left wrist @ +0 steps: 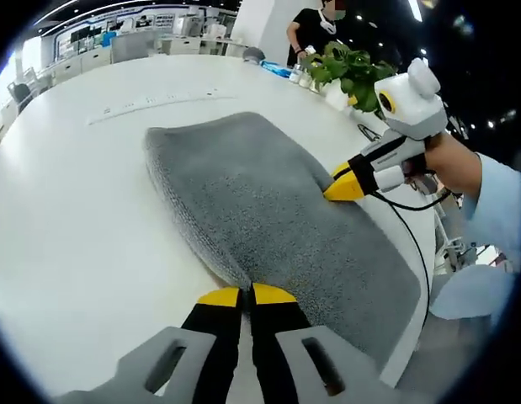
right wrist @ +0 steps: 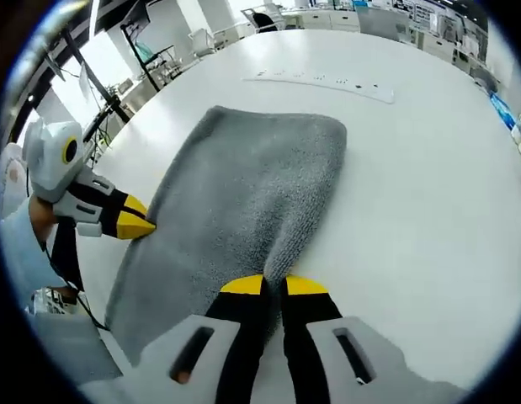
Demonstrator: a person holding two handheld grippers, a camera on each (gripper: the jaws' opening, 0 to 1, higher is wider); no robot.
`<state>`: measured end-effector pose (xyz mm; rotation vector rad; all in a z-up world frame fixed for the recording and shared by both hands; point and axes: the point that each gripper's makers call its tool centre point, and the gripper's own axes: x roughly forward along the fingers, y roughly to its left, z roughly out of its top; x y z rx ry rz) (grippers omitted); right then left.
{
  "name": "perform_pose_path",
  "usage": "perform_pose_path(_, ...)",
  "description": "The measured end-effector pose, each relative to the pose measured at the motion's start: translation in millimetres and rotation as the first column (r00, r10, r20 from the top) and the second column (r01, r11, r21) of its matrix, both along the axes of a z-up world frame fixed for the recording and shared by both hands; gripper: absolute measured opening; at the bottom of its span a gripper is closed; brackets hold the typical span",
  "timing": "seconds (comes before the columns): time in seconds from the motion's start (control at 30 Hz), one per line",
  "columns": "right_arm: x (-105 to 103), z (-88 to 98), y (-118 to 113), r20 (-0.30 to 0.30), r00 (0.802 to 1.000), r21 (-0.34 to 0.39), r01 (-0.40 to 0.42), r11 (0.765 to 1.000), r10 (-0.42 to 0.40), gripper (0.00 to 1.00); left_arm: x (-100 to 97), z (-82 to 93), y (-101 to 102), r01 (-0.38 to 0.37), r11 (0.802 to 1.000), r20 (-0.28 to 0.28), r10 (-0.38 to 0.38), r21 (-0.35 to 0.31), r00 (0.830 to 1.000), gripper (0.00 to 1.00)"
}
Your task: Fold the towel on the table until its edges align and the towel forms a compact rectangular stack.
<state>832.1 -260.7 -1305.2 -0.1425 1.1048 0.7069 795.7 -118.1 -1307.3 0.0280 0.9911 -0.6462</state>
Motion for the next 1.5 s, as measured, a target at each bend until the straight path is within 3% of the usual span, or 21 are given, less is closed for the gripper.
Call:
perform_pose_path(0.2,-5.2,-1.1,-2.4,-0.027,0.999,0.03,0.031,0.999,-0.03,0.04,-0.4,1.7,-1.5,0.019,0.999,0.009,-0.019,0.026,1.0,0.04)
perform_pose_path(0.33,-7.6,0.2,-0.7,-0.01,1.0,0.032,0.012,0.999,-0.012,0.06,1.5,1.3,-1.2,0.061,0.996,0.036,-0.064,0.062,0.997,0.05)
perform_pose_path(0.37,-6.9,1.1,-0.7,0.01,1.0,0.027,-0.02,0.999,0.019,0.08,1.3,2.3,-1.2,0.097,0.991,0.066,-0.104,0.09,0.992,0.06)
perform_pose_path(0.47,-5.9,5.3,-5.7,0.028,0.999,0.031,-0.025,0.999,0.024,0.14,-8.6,9.6,0.2,0.065,0.995,0.091,-0.072,0.073,0.993,0.17)
perform_pose_path(0.57,-12.3,11.6,-12.4,0.038,0.998,0.03,-0.045,0.999,0.044,0.17,-11.2,12.7,11.7,0.028,0.999,0.107,-0.031,0.029,0.994,0.21)
perform_pose_path(0.73,-28.0,22.1,-17.8,0.05,0.991,0.033,-0.124,0.992,0.122,0.22,-34.4,29.2,31.6,0.025,0.998,0.137,-0.032,0.054,0.99,0.21)
perform_pose_path(0.8,-39.3,24.1,-20.0,0.031,0.986,0.016,-0.162,0.987,0.162,0.26,-30.7,26.7,47.0,0.051,0.994,0.163,-0.066,0.096,0.984,0.22)
perform_pose_path(1.07,-63.0,41.3,-28.2,0.067,0.954,-0.029,-0.292,0.956,0.293,0.25,-77.0,48.9,62.4,0.21,0.949,0.23,-0.265,0.237,0.936,0.21)
perform_pose_path(1.17,-78.8,47.3,-29.8,0.07,0.943,-0.037,-0.323,0.946,0.325,0.25,-89.3,54.5,61.7,0.255,0.933,0.232,-0.315,0.255,0.92,0.21)
perform_pose_path(1.23,-86.5,49.4,-29.4,0.075,0.935,-0.036,-0.345,0.938,0.347,0.25,-94.2,55.1,60.0,0.305,0.914,0.236,-0.369,0.269,0.899,0.22)
perform_pose_path(1.33,-104.0,51.9,-28.4,0.077,0.914,-0.041,-0.395,0.918,0.397,0.25,-105.4,57.8,49.3,0.367,0.888,0.234,-0.433,0.276,0.871,0.22)
perform_pose_path(1.4,-112.3,51.2,-26.9,0.077,0.903,-0.043,-0.42,0.907,0.422,0.25,-109.9,57.2,43.9,0.39,0.877,0.228,-0.455,0.28,0.861,0.22)
perform_pose_path(1.43,-125.6,51.0,-24.0,0.069,0.883,-0.041,-0.462,0.886,0.464,0.25,-117.5,57.9,33.7,0.424,0.86,0.222,-0.489,0.285,0.843,0.22)
perform_pose_path(1.5,-137.0,48.9,-23.1,0.061,0.866,-0.048,-0.493,0.868,0.496,0.26,-124.6,57.5,23.8,0.457,0.842,0.211,-0.521,0.286,0.827,0.21)
